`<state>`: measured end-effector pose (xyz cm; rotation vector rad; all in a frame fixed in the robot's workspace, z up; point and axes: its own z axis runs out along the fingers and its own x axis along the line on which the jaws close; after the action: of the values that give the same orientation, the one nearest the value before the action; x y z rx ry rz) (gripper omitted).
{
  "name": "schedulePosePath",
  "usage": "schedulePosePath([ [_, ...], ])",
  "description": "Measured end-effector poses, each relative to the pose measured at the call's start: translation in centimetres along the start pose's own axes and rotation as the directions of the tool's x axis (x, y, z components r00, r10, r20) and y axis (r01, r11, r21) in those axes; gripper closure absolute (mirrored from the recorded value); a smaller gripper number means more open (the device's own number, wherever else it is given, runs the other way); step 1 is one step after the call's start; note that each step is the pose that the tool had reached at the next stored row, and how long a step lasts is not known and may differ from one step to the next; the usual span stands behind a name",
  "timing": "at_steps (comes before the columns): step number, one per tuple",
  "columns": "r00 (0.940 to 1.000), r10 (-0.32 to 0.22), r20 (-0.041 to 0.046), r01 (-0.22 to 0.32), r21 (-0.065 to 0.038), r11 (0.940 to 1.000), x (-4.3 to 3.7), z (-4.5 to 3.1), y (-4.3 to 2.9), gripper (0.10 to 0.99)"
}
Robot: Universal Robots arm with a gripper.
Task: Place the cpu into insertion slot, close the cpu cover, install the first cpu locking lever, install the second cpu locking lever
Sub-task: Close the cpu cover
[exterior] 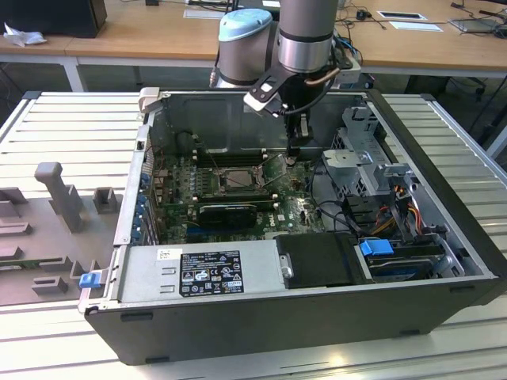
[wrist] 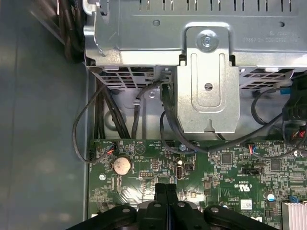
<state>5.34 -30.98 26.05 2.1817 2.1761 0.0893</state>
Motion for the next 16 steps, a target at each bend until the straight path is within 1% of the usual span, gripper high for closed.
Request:
schedulePosePath([
  [2,1.0,0.0,0.0,0.0,0.0,1.0,0.0,0.17,0.01,0.98],
  [3,1.0,0.0,0.0,0.0,0.0,1.0,0.0,0.42,0.09,0.98],
  [6,1.0,0.0,0.0,0.0,0.0,1.0,0.0,0.95,0.52,0.98],
  [9,1.0,0.0,0.0,0.0,0.0,1.0,0.0,1.45,0.54,0.98],
  [10,1.0,0.0,0.0001,0.0,0.004,1.0,-0.01,1.57,0.55,0.98],
  [11,1.0,0.0,0.0002,0.0,0.01,0.9999,-0.03,1.59,0.54,0.98],
  [12,1.0,0.0,0.0002,0.0,0.023,0.9997,-0.03,1.59,0.54,0.98],
  [13,1.0,0.0,0.0003,0.0,0.029,0.9996,-0.03,1.58,0.54,0.98],
  [14,1.0,0.0,0.0002,0.0,0.034,0.9994,-0.02,1.57,0.51,0.98],
  [15,1.0,0.0,0.0001,0.0,0.036,0.9994,-0.02,1.54,0.48,0.98],
  [16,1.0,0.0,-0.0004,0.0,0.04,0.9992,-0.02,1.37,0.42,0.98],
])
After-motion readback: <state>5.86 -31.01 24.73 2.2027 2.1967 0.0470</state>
